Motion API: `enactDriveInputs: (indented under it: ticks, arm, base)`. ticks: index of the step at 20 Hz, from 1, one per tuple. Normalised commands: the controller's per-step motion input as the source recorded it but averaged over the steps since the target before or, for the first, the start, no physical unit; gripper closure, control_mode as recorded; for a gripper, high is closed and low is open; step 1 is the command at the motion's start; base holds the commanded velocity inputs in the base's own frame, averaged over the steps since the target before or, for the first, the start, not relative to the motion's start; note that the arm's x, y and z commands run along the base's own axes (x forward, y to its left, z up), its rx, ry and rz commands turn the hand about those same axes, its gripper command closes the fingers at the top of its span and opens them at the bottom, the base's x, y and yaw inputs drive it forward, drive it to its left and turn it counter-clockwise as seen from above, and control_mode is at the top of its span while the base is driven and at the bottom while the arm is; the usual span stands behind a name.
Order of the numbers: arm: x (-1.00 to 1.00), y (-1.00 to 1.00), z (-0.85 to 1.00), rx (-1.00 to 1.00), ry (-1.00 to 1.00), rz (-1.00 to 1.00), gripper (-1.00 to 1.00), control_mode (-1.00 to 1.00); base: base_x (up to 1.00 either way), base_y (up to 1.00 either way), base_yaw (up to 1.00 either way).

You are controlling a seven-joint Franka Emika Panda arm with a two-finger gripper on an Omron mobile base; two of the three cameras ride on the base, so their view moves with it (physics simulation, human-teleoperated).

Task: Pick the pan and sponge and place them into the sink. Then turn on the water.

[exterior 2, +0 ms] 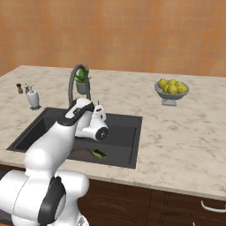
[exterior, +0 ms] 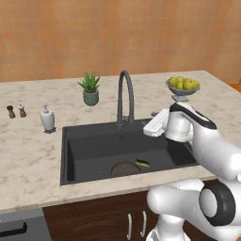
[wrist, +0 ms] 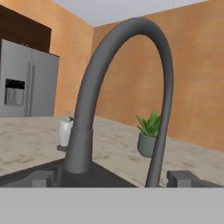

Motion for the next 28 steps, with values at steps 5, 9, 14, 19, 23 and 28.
enactDriveInputs:
  ticks: [5,9,14,19,23,28]
  arm:
    - [0.24,-0.16,0.00,0.01,0.00,-0.01,-1.00,-1.00]
    - [0.30,0.00,0.00,0.02,0.00,0.00,-1.00,-1.00]
    - [0.21,0.00,0.00,0.03,0.00,0.00,-1.00,-1.00]
    - [0.25,0.00,-0.09,0.01,0.00,0.00,-1.00,-1.00]
    - [0.31,0.07,-0.12,0.00,0.00,0.00,-1.00,-1.00]
    - [0.33,0.16,-0.17,0.00,0.00,0.00,-1.00,-1.00]
  base:
    - [0.00,0.00,0.00]
    - [0.00,0.00,0.00]
    - [0.00,0.00,0.00]
    - [0.00,0.00,0.00]
    - [0.00,0.00,0.00]
    - [0.00,0.00,0.00]
